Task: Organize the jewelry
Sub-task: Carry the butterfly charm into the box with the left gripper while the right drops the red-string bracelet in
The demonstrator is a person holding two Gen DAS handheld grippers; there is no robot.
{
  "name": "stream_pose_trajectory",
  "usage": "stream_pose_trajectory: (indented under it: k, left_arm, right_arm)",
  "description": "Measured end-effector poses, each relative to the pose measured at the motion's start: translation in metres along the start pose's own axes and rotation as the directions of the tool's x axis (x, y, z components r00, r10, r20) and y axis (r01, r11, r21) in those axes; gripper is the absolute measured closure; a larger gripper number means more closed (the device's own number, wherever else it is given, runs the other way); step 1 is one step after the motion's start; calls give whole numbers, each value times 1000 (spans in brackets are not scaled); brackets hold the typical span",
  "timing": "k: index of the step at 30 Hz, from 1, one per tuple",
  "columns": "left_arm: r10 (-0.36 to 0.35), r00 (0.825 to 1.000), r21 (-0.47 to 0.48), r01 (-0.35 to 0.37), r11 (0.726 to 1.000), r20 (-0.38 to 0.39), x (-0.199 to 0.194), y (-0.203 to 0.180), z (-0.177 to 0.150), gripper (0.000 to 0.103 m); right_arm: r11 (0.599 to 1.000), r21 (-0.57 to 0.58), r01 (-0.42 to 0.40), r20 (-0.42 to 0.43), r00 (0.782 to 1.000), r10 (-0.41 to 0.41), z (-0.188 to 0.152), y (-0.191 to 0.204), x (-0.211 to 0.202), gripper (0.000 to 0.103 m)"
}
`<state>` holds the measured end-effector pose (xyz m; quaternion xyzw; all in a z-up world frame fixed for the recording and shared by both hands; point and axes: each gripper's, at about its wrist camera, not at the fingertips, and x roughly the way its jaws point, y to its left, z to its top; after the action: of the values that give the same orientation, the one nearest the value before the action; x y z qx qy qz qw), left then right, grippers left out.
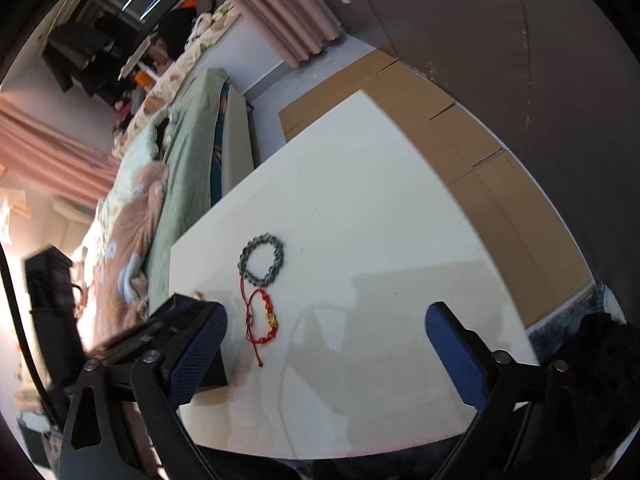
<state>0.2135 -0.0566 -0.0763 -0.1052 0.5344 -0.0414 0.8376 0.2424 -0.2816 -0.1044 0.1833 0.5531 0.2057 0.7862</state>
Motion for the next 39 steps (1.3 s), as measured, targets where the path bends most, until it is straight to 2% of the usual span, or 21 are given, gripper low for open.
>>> stream_pose_trajectory:
  k: [3,7,12,20,22,25,26,28,30,34,35,36,37,38,39]
  left_arm:
    - [4,1000,-12,-4,1000,18,-11,10,-1,74]
    - [9,999,-36,-8,999,35,-23,26,-3,74]
    - [14,999,-58,-11,998,48,-35,47,-8,74]
    - [26,998,-90,-21,996,59,-52,74,-16,74]
    - [28,998,-98,-22,995,59,-54,80,-18,74]
    - [26,998,-109,-19,994,60,-55,86,-21,74]
    - [25,998,-111,-18,994,59,-55,87,-22,74]
    - [23,998,-113,-16,993,56,-54,88,-24,74]
    - [22,999,-116,-16,993,49,-51,90,-25,74]
    - [-10,1000,-137,14,990,30,-45,95,-27,74]
    - [-10,1000,-140,13,990,23,-44,96,-27,72]
    - [-6,1000,-138,8,990,16,-43,96,-28,57]
    - [1,1000,-135,1,991,15,-43,97,-28,33]
    - [0,1000,-135,2,991,21,-43,98,-29,25]
    - [-2,999,-143,7,990,39,-47,101,-30,21]
  right_arm:
    - [999,-44,12,-36,999,-14,-4,14,15,24]
    - [993,-112,43,-66,997,-51,-12,33,34,32]
    - [979,-190,80,-105,989,-102,-19,53,60,48]
    - [950,-280,136,-114,978,-174,-26,75,82,60]
    - [937,-307,167,-110,972,-209,-26,79,87,66]
    - [917,-338,213,-112,958,-264,-28,82,98,82]
    - [904,-356,235,-89,955,-283,-29,85,98,87]
    - [898,-373,234,-92,954,-286,-30,88,99,93]
    - [895,-379,236,-84,954,-287,-32,88,96,94]
    - [914,-357,193,-56,972,-227,-30,89,79,95]
    - [921,-349,173,-46,978,-201,-28,89,72,95]
    - [929,-340,149,-37,984,-172,-28,89,66,95]
    - [935,-332,126,-30,989,-144,-27,89,60,95]
    - [941,-324,97,-20,994,-109,-26,89,52,95]
    - [944,-320,74,-15,996,-83,-25,89,48,95]
